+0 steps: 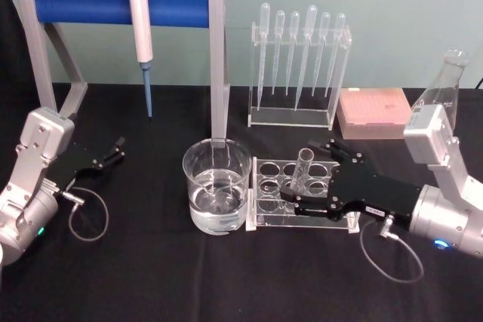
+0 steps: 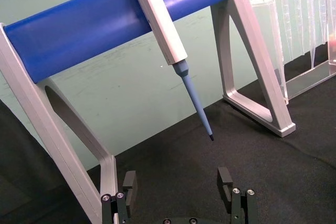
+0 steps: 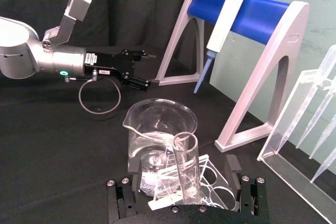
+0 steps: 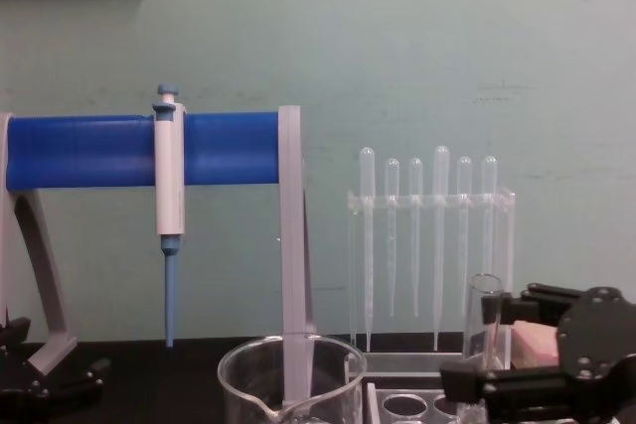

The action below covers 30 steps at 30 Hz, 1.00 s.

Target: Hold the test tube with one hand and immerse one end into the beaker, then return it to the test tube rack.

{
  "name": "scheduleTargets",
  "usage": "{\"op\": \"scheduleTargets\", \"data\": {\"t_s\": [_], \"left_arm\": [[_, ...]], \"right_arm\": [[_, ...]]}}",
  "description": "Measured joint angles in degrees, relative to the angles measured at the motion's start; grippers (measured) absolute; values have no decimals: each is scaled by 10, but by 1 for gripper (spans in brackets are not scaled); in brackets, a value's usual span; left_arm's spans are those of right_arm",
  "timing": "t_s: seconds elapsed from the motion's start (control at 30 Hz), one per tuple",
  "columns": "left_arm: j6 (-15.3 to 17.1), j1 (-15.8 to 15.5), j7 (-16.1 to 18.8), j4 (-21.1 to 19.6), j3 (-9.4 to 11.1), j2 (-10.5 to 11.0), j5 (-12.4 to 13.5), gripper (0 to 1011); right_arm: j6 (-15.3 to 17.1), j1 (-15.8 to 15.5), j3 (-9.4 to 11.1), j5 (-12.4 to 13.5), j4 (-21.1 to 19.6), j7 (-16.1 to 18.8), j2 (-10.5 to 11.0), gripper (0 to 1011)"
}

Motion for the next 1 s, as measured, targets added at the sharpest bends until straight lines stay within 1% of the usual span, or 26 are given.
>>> {"op": "scheduleTargets", "data": {"t_s": [0.17,0.43,0.57,0.6,0.63,0.73,0.8,0.83,0.93,0.97,1.0], "left_arm": [[0,0,0,0,0,0,0,1000],[0,0,0,0,0,0,0,1000],[0,0,0,0,0,0,0,1000],[0,0,0,0,0,0,0,1000],[0,0,0,0,0,0,0,1000],[0,0,0,0,0,0,0,1000],[0,0,0,0,0,0,0,1000],[0,0,0,0,0,0,0,1000],[0,0,0,0,0,0,0,1000],[0,0,0,0,0,0,0,1000],[0,0,0,0,0,0,0,1000]], "right_arm": [[7,8,-8,-6,8,-4,-10,1002],[6,6,-6,-5,7,-3,-8,994],[5,6,-5,-4,6,-3,-7,906],[5,5,-5,-4,6,-3,-7,869],[5,5,-5,-4,6,-3,-6,862],[4,5,-5,-4,5,-3,-6,765],[4,5,-5,-4,5,-3,-6,734],[4,5,-4,-4,5,-3,-6,681],[4,5,-4,-3,5,-3,-6,593],[4,5,-4,-3,5,-3,-6,593],[4,5,-4,-3,5,-3,-6,536]]}}
